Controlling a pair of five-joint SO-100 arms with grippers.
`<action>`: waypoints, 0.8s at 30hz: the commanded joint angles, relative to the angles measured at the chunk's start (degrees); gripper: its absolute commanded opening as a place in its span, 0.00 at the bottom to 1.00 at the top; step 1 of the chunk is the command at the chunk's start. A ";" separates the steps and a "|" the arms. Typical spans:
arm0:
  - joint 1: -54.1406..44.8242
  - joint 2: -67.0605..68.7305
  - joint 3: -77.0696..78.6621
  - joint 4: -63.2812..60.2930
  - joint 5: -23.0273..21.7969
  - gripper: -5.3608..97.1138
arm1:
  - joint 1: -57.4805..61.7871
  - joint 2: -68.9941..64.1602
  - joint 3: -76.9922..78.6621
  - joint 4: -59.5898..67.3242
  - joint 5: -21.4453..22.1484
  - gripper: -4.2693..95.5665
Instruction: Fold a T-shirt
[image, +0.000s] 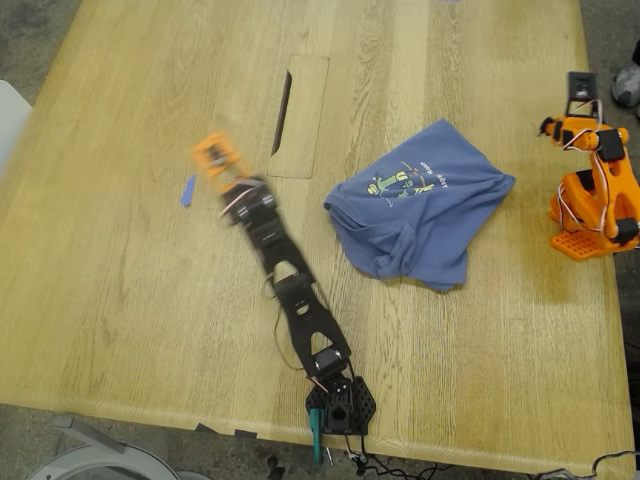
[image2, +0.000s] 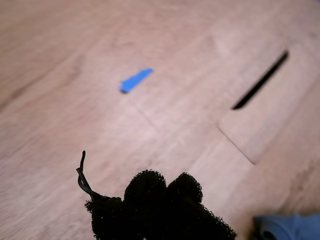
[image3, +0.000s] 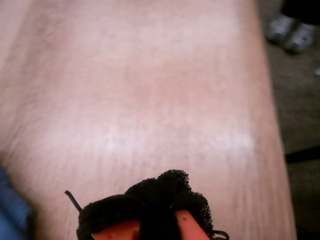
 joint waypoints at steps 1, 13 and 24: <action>-9.05 19.95 9.32 3.08 0.35 0.05 | 4.31 2.37 0.00 1.76 -0.44 0.04; -32.78 66.01 69.87 -0.97 -1.85 0.05 | 22.06 5.80 3.60 2.55 -1.14 0.04; -44.47 117.77 139.75 -31.99 -2.90 0.05 | 28.39 12.04 11.78 -1.32 -0.97 0.04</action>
